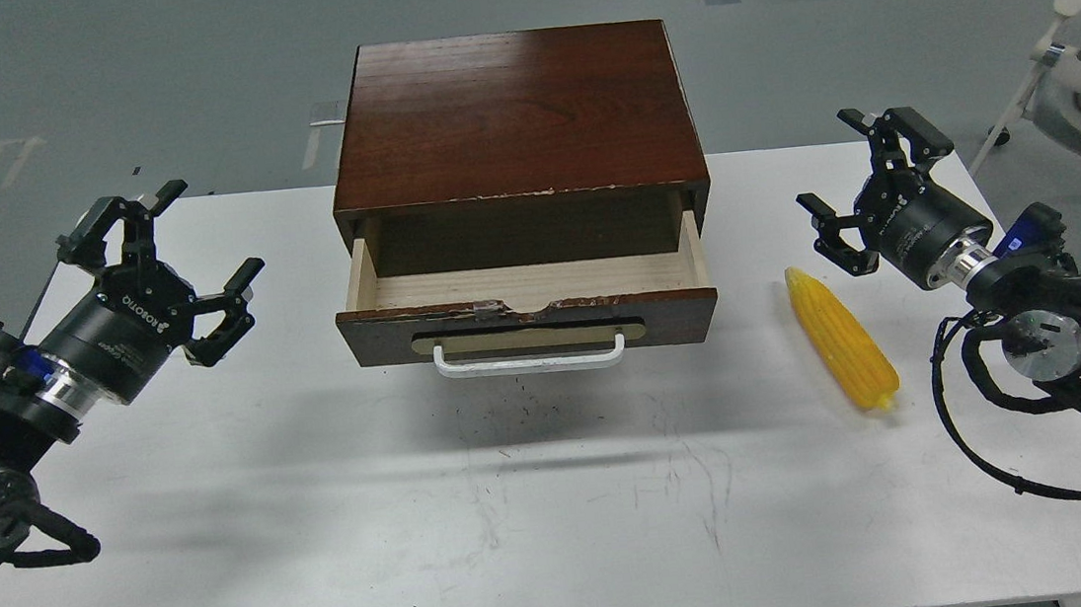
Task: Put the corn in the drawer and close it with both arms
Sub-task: 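Move the right gripper toward the yellow corn cob beside the drawer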
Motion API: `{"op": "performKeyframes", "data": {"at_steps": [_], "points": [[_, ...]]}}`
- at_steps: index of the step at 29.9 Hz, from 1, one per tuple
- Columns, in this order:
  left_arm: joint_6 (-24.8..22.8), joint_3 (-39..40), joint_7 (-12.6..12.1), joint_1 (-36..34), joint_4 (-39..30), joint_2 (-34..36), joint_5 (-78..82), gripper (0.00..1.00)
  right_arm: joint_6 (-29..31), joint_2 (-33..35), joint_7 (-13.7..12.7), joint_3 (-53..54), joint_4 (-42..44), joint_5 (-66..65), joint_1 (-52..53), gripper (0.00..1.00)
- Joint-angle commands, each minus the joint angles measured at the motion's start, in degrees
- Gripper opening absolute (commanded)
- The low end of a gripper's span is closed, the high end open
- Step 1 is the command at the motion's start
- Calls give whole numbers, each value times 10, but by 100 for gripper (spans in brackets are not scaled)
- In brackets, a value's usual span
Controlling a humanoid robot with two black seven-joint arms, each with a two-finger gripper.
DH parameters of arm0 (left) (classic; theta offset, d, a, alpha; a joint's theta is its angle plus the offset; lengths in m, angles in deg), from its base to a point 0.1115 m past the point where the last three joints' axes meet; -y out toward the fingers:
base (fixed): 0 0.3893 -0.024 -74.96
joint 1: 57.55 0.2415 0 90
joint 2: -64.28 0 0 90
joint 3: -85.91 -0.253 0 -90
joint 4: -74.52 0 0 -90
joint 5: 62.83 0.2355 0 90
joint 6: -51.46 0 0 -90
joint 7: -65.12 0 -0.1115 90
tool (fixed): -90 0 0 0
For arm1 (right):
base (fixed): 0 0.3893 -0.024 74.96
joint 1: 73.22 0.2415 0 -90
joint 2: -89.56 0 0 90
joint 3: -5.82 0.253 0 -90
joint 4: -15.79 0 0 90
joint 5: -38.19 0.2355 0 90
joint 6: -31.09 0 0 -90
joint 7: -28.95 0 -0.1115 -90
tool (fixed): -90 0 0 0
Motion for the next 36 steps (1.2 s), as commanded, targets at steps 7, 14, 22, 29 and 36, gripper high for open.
{"op": "performKeyframes", "data": {"at_steps": [7,14,22,29,36], "points": [[0,1,0,1,-2,1,1,100,0,3,0,2,-1,0,-5,99],[-4,1,0,-1,11,1,1,100,3,4,0,-1,-3,-11,-2,99],[-4,2,0,-3,11,3,1,100,1,100,0,-28,-69,-285,79,99],[-4,2,0,-3,10,4,1,100,-3,190,0,-77,-106,-561,131,99],[-4,2,0,-3,9,3,1,100,-63,198,0,-136,-86,-744,105,99]]}}
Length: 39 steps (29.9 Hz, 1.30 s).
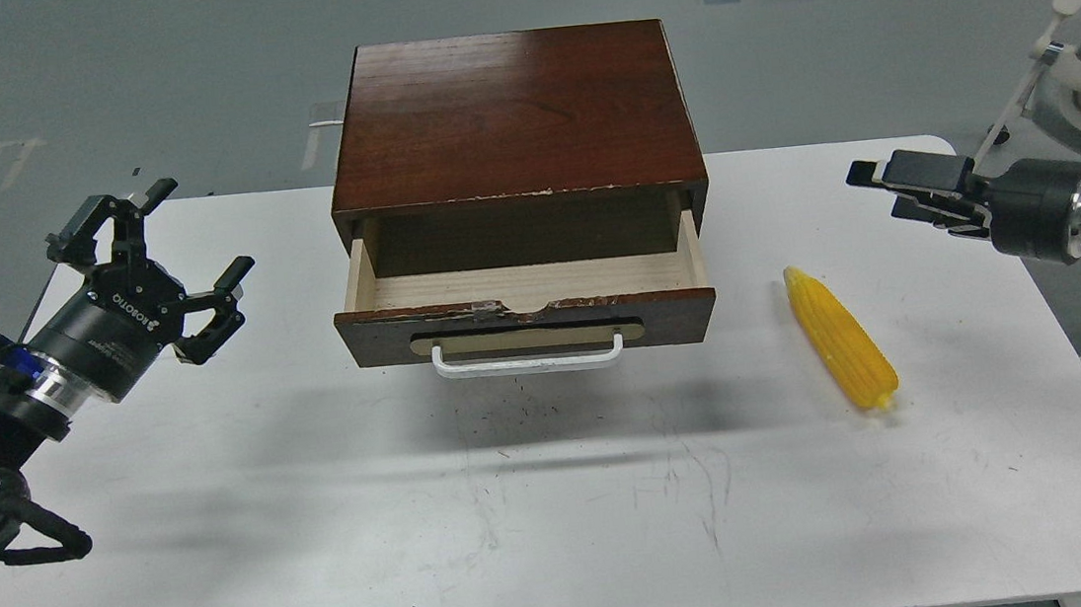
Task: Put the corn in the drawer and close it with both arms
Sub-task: 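Move the right gripper toward the yellow corn cob beside the drawer, then lower the right gripper onto the corn cob and close it, then lift the corn cob with the right gripper over the box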
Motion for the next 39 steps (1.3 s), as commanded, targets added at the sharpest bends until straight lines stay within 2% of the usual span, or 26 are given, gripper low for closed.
{"op": "performKeyframes", "data": {"at_steps": [1,3,5,15,17,18,20,21,23,24,25,28,31,35,39], "points": [[0,0,0,-1,-1,-1,0,100,-71,-4,0,-53,10,-58,-22,99],[0,0,0,0,-1,-1,0,100,-94,-10,0,-77,17,-59,-23,99],[0,0,0,-1,-1,-1,0,100,-119,-47,0,-116,41,-59,-24,99],[0,1,0,-1,-1,0,0,100,-124,-106,0,-144,69,-60,-20,97],[0,1,0,-1,-1,0,0,100,-124,-110,0,-160,76,-59,-19,93],[0,1,0,-1,-1,1,0,100,-124,-111,0,-168,77,-59,-19,90],[0,1,0,-1,-1,1,0,100,-124,-113,0,-171,77,-59,-20,77],[0,1,0,-1,-2,1,-1,100,-124,-113,0,-171,76,-59,-20,62],[0,1,0,-1,-2,2,0,100,-124,-113,0,-172,76,-59,-21,44],[0,1,0,-1,-2,3,0,100,-124,-113,0,-172,74,-59,-21,28],[0,1,0,-1,-2,3,0,100,-124,-113,0,-172,72,-59,-21,20],[0,1,0,-1,-2,3,0,100,-124,-113,0,-172,70,-59,-22,15],[0,1,0,-1,-2,3,0,100,-124,-110,0,-172,66,-58,-17,4],[0,1,0,-1,-2,2,0,100,-126,-105,0,-172,53,-56,12,3],[0,1,0,-1,-3,3,0,100,-133,-71,0,-169,44,-51,108,4]]}}
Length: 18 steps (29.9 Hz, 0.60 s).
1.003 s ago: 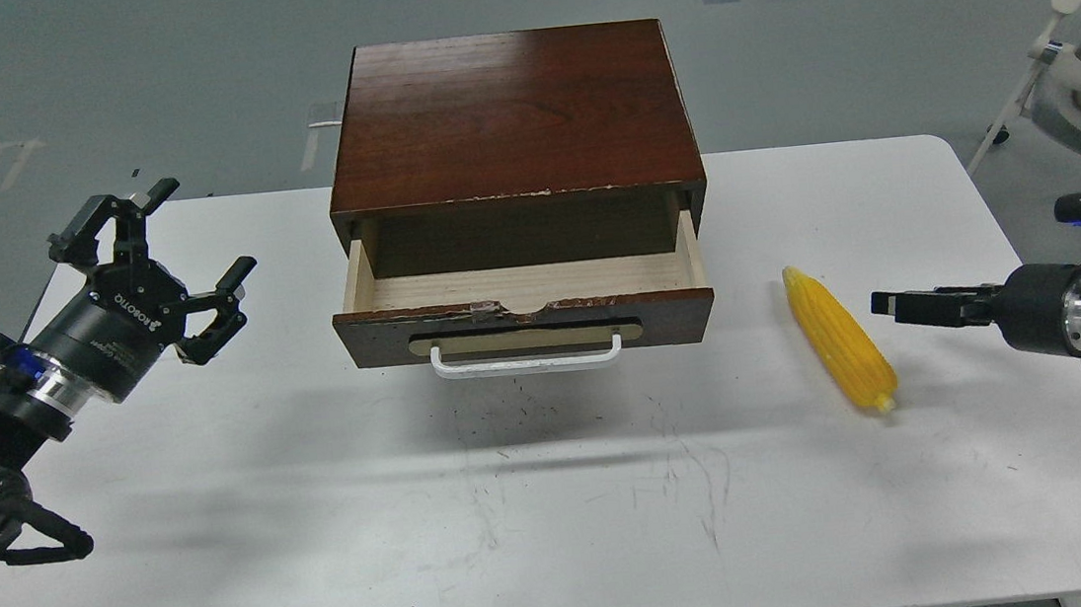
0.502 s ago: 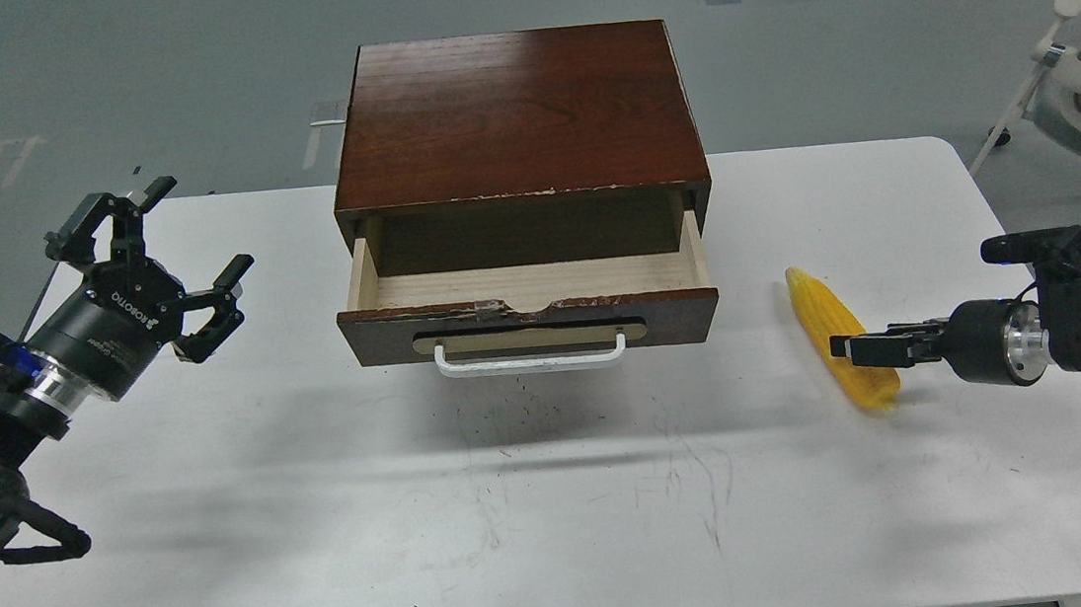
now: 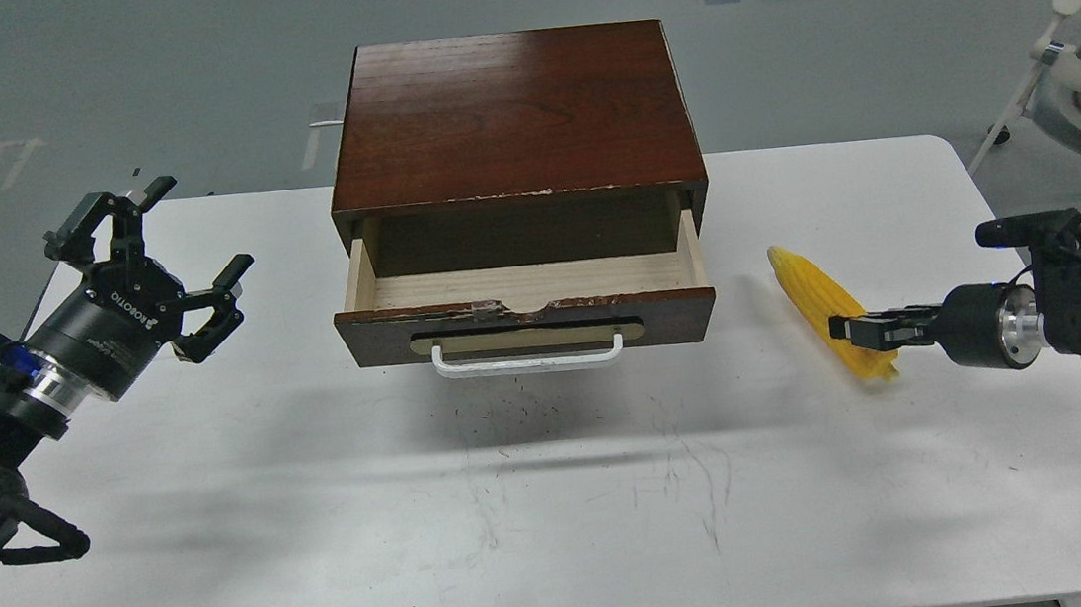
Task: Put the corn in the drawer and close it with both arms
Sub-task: 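Lift the corn cob with the right gripper over the box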
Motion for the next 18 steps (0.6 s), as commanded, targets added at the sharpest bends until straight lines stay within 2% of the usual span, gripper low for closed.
{"op": "performKeyframes", "data": {"at_steps": [1,5,10,14,18], "points": [[0,0,0,0,-1,0,0,100,-5,26,0,1,-8,2,83,4],[0,0,0,0,-2,0,0,100,-3,43,0,-2,-26,3,182,5],[0,0,0,-1,-2,1,0,100,1,31,0,-19,-74,2,280,5],[0,1,0,-1,-2,2,0,100,0,-40,0,-121,-116,0,404,5],[0,1,0,-2,-3,4,-1,100,-6,-117,0,-176,-130,-1,451,5]]}}
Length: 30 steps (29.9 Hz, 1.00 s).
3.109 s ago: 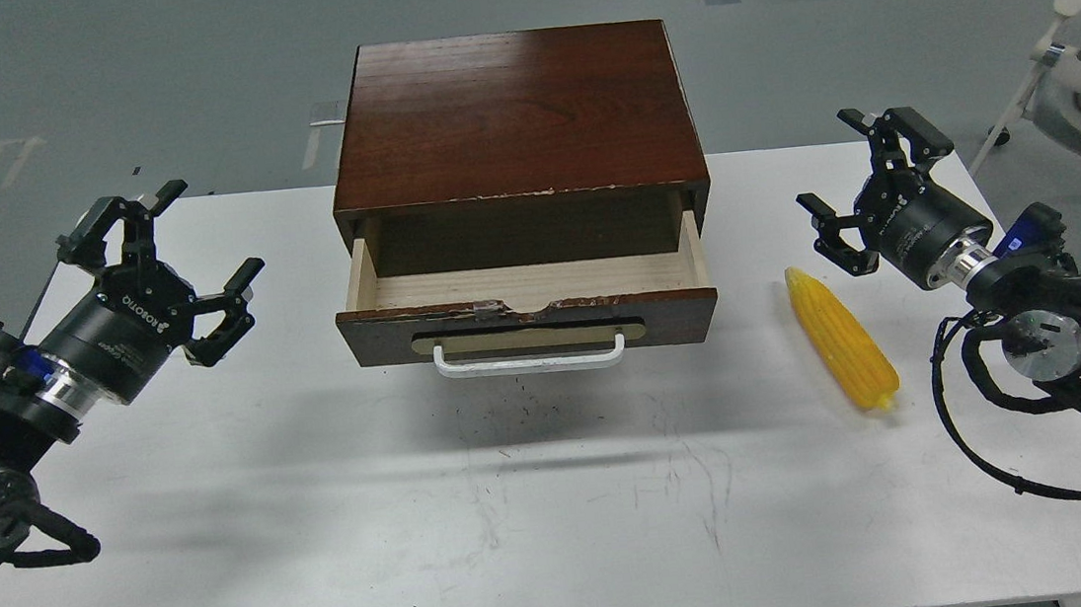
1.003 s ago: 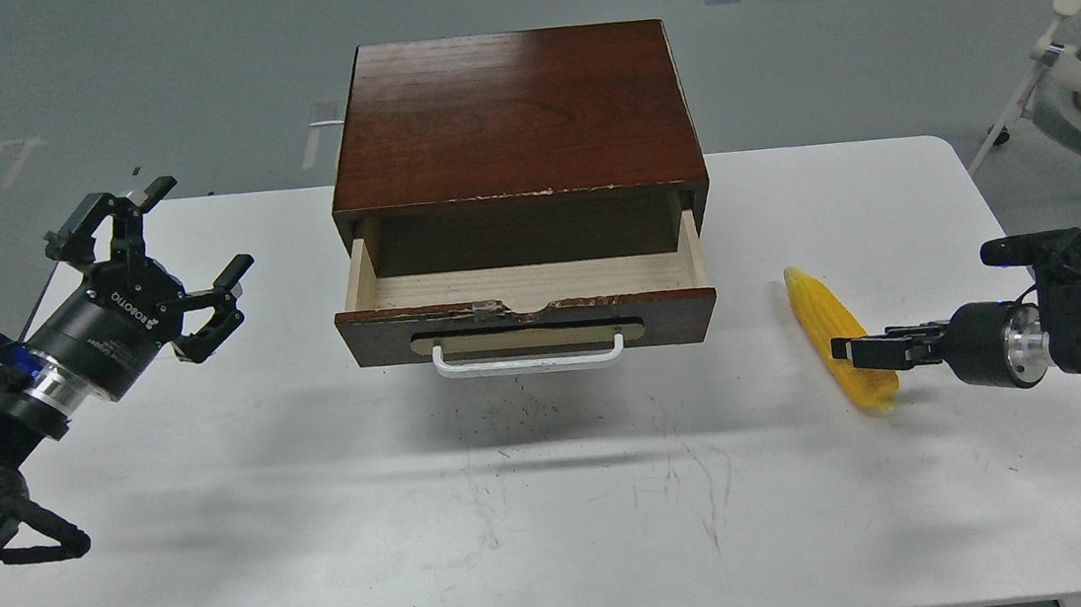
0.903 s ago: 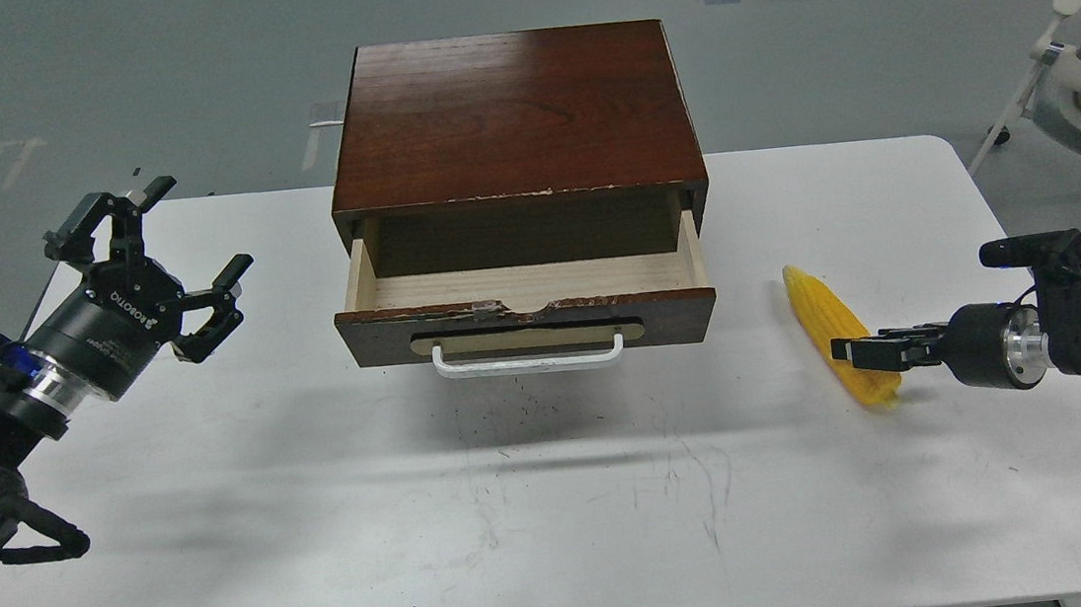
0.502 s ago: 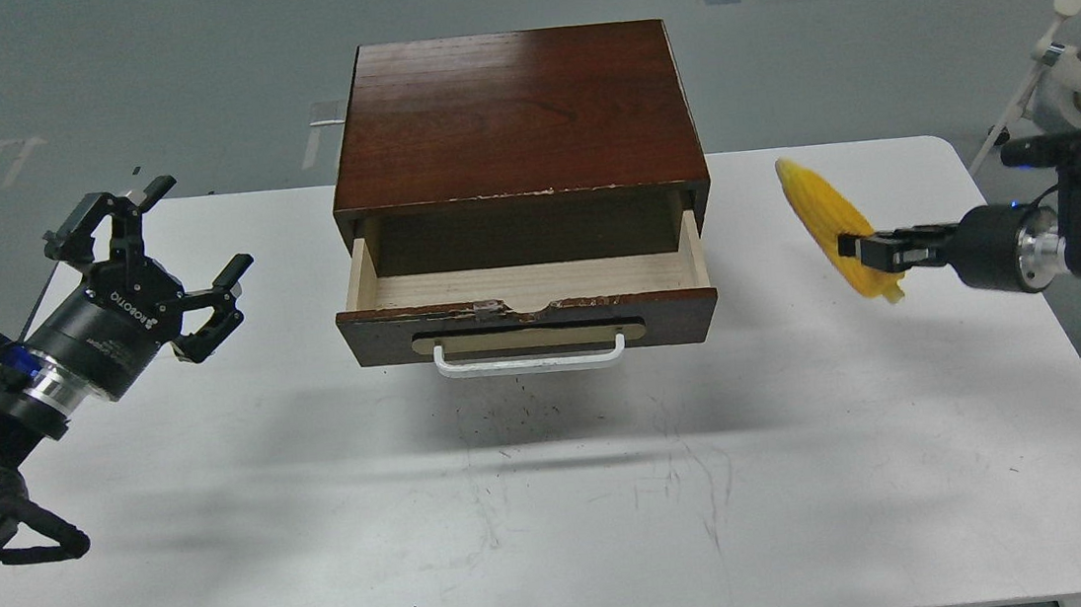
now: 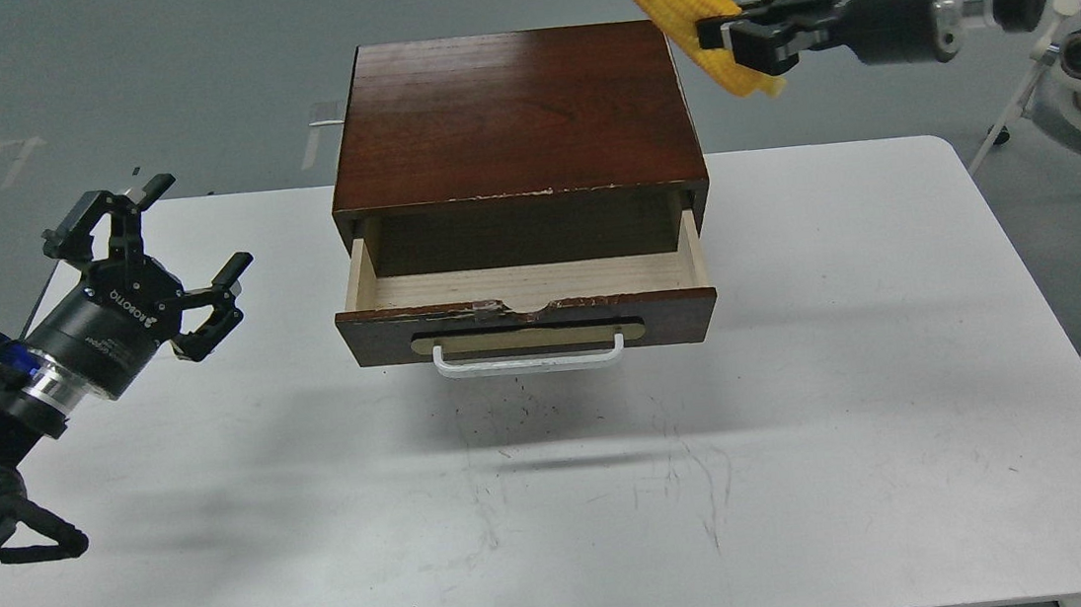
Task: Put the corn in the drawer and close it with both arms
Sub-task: 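Lift the corn cob with the right gripper over the box, then lower the corn cob into the open drawer with the right gripper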
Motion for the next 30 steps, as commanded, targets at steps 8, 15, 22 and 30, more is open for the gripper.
{"op": "performKeyframes", "data": {"at_steps": [8,15,22,30], "points": [[0,10,0,-1,-1,8,0,100,-91,-218,0,-126,0,-54,60,5],[0,10,0,-1,-1,9,0,100,-133,-273,0,-175,20,-77,59,5],[0,11,0,-1,-1,9,0,100,-172,-301,0,-209,53,-77,21,7],[0,17,0,0,-1,10,0,100,-173,-297,0,-210,48,-73,4,22]]}}
